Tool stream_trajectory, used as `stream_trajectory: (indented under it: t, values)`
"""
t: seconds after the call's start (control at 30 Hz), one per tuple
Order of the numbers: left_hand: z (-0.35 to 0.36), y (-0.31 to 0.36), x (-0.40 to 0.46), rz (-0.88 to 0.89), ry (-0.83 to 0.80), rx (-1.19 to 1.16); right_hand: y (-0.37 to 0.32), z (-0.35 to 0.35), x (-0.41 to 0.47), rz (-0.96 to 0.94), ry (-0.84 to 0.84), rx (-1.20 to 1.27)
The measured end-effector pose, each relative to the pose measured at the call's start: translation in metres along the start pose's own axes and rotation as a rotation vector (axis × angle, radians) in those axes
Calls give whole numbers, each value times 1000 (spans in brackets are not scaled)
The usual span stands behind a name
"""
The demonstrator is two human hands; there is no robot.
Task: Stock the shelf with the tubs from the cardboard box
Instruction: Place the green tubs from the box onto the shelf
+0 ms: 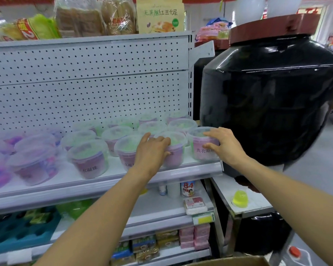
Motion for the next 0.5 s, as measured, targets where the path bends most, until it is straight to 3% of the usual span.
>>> stream_trajectory:
  t: [0.23,0.5]
  values:
    - [2,-1,-6,-43,12,-51,-5,-1,-1,-3,-59,-99]
    - [3,2,-16,-89,-133,-92,-21,-8,-2,-24,-51,-249]
Point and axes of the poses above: each hand's wrist, its own x-axis towards the middle knuckle, its own z-axis out of the palm, y = z × x, the point moved 8 cm from there along x, towards the middle knuckle
